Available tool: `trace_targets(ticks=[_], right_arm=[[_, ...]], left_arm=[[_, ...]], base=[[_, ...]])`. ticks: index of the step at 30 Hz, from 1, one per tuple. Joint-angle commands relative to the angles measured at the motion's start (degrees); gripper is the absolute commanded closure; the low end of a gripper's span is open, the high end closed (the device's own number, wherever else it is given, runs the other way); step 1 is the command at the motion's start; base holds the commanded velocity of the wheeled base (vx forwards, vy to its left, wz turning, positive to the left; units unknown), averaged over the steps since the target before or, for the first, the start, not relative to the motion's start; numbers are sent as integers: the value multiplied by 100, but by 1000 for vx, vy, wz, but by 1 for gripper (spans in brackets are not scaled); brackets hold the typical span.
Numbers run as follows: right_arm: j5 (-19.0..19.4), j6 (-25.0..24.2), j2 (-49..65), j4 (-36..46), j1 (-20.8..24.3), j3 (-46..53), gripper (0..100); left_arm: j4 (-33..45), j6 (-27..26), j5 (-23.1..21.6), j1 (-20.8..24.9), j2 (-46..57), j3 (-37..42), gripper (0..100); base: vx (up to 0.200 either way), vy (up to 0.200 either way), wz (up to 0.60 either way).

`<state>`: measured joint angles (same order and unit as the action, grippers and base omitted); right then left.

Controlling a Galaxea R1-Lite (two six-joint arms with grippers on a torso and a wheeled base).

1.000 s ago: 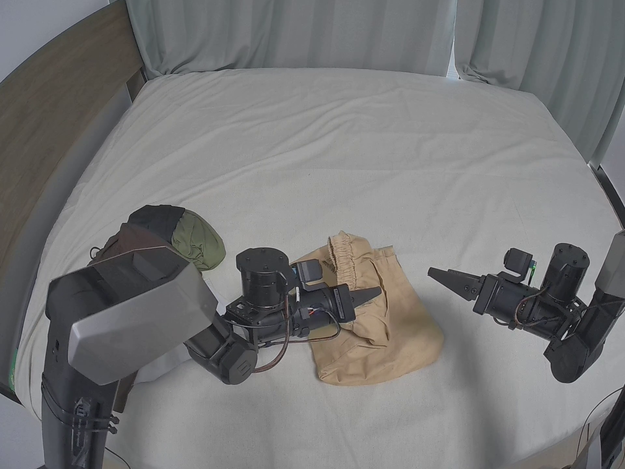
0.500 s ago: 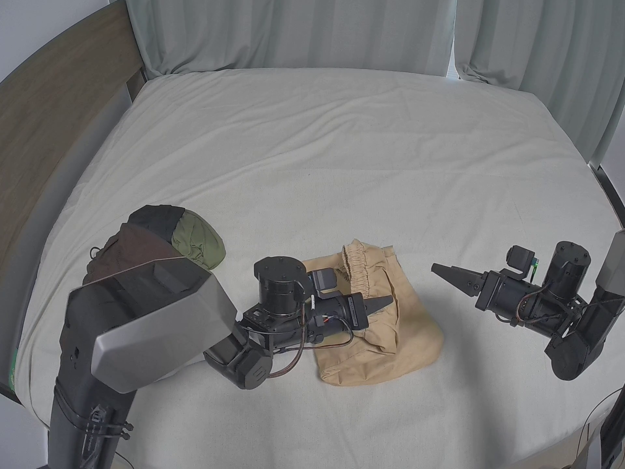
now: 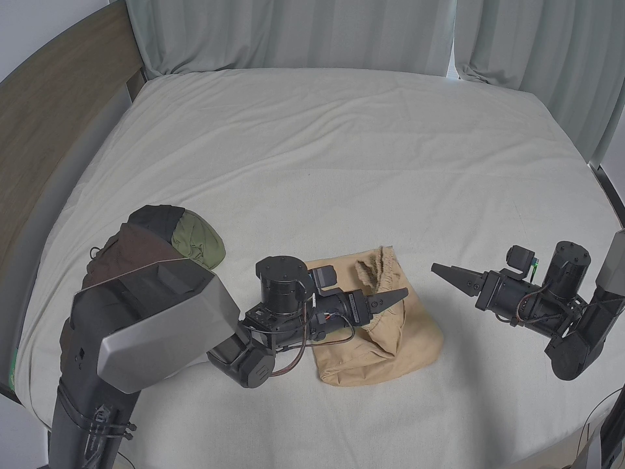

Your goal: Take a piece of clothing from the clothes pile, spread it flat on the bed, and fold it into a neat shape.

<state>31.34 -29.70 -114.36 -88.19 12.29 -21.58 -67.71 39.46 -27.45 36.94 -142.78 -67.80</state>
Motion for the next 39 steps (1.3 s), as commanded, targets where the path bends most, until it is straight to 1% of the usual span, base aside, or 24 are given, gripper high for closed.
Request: trace_targets(ticks=[1,8,20,22,23,26,29,30,32,35,39], right_arm=[[3,-1,1,3,2,-4,0],[3,8,-25,-6,10,-4,0],[3,17,-34,3,46,13,0],[3,25,-34,3,63,31,0],[3,25,-34,-6,63,31,0],[-5,34,-34,3,81,66,0],[-14,43,-34,3,98,75,0],[-14,43,-34,3,98,75,0],[-32,43,-34,3,169,101,0],[-32,43,-34,3,213,145,0],[-67,43,-43,3,309,171,0]], left_arm=[[-67,0,3,-29,-5,66,0],[-243,-35,12,-161,127,443,0],[-726,-53,-14,-538,813,1375,0],[-849,-61,-32,-670,1050,1692,0],[-849,-61,-32,-670,1050,1692,0],[-1052,-96,-58,-855,1384,2193,0],[-1148,-387,-58,-987,1613,2632,0],[-1148,-387,-58,-987,1613,2632,0],[-1201,-782,-67,-1189,1753,3107,0],[-1306,-967,-111,-1400,1771,3476,0],[-1544,-1019,-419,-1628,1727,3906,0]], base=[[0,0,0],[0,0,0],[0,0,0],[0,0,0],[0,0,0],[0,0,0],[0,0,0],[0,0,0],[0,0,0],[0,0,0],[0,0,0]])
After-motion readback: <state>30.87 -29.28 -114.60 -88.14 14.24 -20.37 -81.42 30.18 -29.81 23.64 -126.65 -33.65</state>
